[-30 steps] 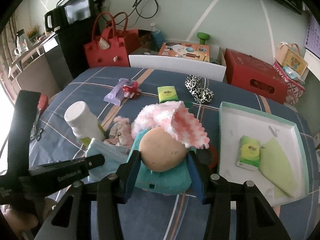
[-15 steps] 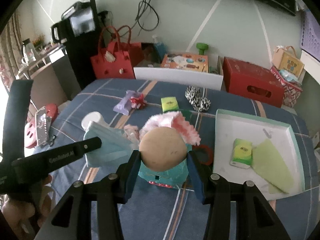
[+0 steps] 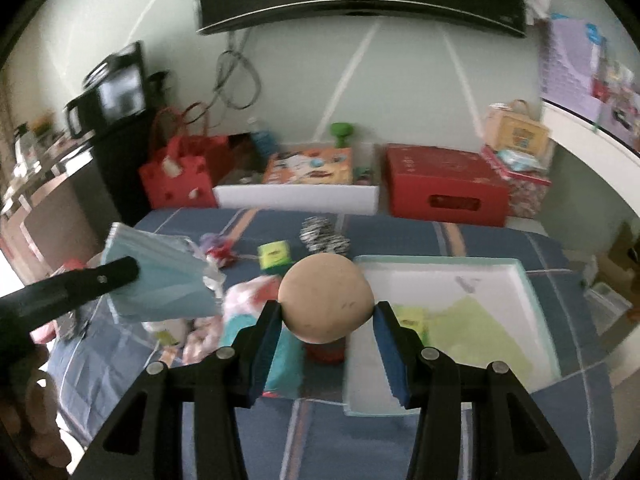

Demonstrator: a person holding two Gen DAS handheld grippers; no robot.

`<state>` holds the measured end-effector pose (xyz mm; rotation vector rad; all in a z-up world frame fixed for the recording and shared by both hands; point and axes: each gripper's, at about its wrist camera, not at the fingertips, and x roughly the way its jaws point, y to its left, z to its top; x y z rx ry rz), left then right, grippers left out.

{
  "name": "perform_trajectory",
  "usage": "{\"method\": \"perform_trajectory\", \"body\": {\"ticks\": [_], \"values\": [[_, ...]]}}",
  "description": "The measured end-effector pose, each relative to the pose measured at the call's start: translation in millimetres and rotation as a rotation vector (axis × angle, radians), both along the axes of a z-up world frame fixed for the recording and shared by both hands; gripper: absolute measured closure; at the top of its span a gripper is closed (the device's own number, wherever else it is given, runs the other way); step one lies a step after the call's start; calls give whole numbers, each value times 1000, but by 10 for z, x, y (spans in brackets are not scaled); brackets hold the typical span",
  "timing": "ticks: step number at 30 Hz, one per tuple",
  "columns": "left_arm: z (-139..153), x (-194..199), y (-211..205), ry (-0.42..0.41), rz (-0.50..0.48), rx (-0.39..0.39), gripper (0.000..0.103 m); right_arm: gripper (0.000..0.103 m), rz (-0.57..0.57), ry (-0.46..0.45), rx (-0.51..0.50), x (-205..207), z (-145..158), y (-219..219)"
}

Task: Organize soft objects
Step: 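Carry the mask and the doll over the tray with both tools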

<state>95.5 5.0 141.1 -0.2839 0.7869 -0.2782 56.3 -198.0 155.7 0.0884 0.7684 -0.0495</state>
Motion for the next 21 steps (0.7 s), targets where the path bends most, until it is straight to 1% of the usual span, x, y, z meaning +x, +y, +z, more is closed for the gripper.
{"method": "perform_trajectory", "body": {"ticks": [3,6,9,12,17,21], "values": [[136,12,-217,-32,-44,-7,96,52,-70,-8,-6,9,77,-248],[248,13,-479,-62,-101,-21,96,52,-149,-3,-2,25,85,-512],[287,16,-768,-77,-159,-28,96,52,-229,26,-20,52,10,-759],[265,30,-1014,-86,-206,-20,96,52,-302,53,-2,69,-126,-1017],[53,111,-1455,-55,-286,0,96,52,-409,97,9,73,-362,-1410],[-293,233,-1798,3,-344,30,96,52,-481,135,20,76,-591,-1691]]}}
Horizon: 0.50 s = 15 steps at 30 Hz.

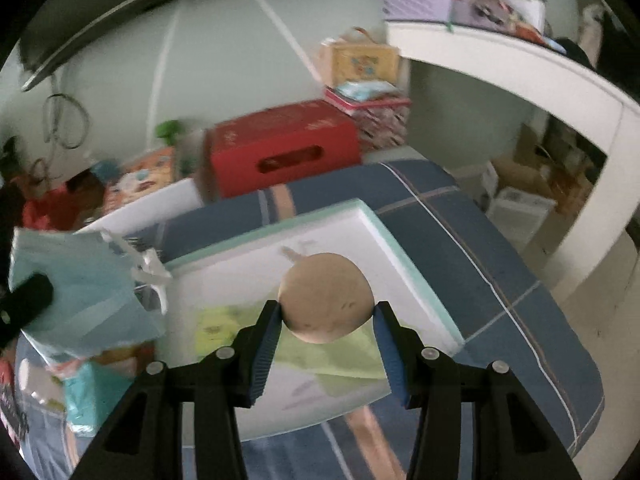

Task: Organize soft objects
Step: 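Carry the mask and the doll over the tray with both tools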

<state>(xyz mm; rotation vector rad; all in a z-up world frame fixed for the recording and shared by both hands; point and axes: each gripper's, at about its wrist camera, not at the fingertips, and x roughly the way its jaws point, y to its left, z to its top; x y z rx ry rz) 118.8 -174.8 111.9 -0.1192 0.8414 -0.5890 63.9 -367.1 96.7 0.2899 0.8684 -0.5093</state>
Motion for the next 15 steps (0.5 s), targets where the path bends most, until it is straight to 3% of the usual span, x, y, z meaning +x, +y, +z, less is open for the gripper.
{"method": "perform_trajectory", "body": {"ticks": [6,15], "values": [[-479,203,-287,68,-41,35,95,52,-72,56,14,69,-347,-206],[-908,418,-564,118,-69,19,95,52,-108,124,8,153,-667,-334]]}}
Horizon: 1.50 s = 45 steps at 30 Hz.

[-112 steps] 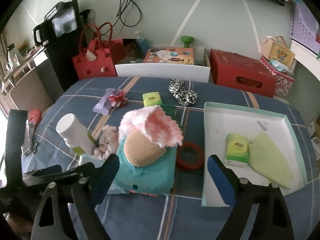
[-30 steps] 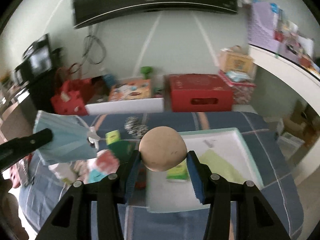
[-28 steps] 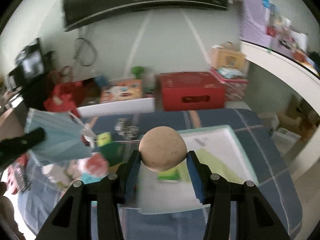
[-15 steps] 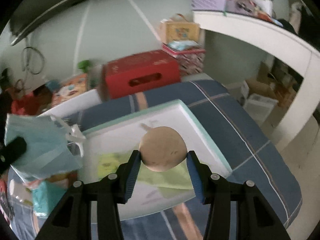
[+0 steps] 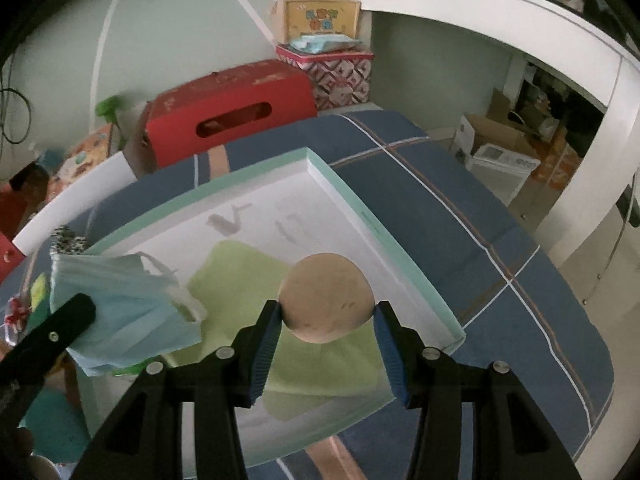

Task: Organize soft objects
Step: 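Carry the mask and the doll over the tray with both tools, then open both tools to drop the mask and doll into the tray, then withdraw both tools from the tray toward the pink fluffy towel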

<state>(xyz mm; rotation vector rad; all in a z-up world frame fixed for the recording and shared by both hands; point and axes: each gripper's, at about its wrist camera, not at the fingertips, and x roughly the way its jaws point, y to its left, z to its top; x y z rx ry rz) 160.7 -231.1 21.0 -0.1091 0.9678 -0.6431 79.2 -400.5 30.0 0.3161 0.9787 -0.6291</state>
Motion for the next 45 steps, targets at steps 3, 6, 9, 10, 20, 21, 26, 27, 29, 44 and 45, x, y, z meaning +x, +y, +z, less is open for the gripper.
{"method": "perform_trajectory", "body": {"ticks": [3,6,9,10,20,21,26,27,29,44,45], "values": [[-82,29,-76,8,-9,2,95,51,-20,11,8,-10,-48,-57],[-112,41,-80,34,5,18,89,46,-38,20,23,-29,-75,-98],[-64,29,-38,39,23,25,38,41,-43,22,46,-56,-83,-110],[-30,17,-18,41,26,16,31,39,-40,21,48,-60,-77,-107],[390,-142,158,20,48,18,16,4,3,-23,74,-218,198,25],[412,-152,174,16,51,20,16,3,10,-25,67,-230,225,52],[506,-215,353,5,101,31,16,2,45,-47,50,-282,390,203],[518,-216,414,12,129,40,16,2,50,-53,52,-289,412,225],[538,-223,500,8,153,43,16,2,58,-65,53,-299,455,280],[912,-263,1671,-154,442,50,0,0,273,-117,42,-80,675,1067],[933,-271,1785,-168,476,53,0,0,292,-119,49,-54,676,1138]]}}
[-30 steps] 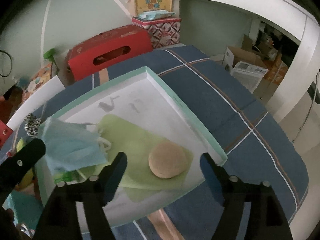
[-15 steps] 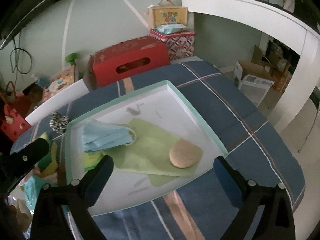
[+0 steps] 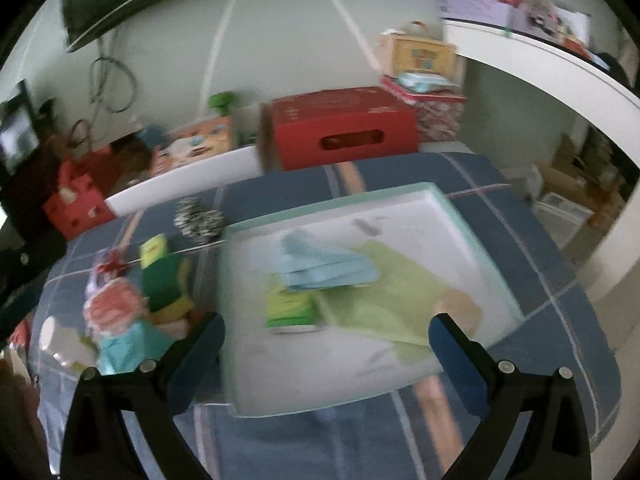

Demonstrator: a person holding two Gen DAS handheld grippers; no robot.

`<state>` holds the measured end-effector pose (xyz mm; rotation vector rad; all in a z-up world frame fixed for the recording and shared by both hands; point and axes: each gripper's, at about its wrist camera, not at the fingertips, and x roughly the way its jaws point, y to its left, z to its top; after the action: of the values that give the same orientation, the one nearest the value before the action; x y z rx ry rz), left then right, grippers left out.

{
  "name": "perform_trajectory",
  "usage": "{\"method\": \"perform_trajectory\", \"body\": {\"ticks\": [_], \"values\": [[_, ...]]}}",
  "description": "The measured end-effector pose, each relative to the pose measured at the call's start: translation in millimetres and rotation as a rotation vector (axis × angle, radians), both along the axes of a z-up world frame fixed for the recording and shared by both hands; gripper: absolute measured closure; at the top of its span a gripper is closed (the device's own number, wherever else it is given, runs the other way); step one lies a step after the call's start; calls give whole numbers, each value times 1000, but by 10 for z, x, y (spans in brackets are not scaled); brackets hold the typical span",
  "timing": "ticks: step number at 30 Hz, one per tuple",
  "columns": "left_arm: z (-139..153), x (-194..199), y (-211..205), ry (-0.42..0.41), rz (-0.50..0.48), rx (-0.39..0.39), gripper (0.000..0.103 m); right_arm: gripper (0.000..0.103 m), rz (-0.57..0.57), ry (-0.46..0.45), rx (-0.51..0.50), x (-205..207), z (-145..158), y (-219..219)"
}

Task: Organize soft objects
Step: 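Withdraw both tools from the tray toward the pink fluffy towel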

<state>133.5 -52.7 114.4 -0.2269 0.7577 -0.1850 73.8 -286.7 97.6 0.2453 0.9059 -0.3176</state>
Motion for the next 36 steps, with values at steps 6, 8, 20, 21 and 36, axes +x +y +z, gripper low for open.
{"method": "perform_trajectory", "body": {"ticks": [6,8,20,21,36], "values": [[33,-40,470,-14,131,10,0,0,71,-5,30,74,-3,305],[16,-49,596,-10,160,14,0,0,99,-1,39,103,-6,386],[-251,-100,1048,76,275,67,0,0,317,-81,120,260,-44,980],[-269,-102,1050,79,276,73,0,0,327,-82,115,264,-48,1016],[-974,51,950,270,216,89,0,0,402,-48,120,552,-237,1198]]}}
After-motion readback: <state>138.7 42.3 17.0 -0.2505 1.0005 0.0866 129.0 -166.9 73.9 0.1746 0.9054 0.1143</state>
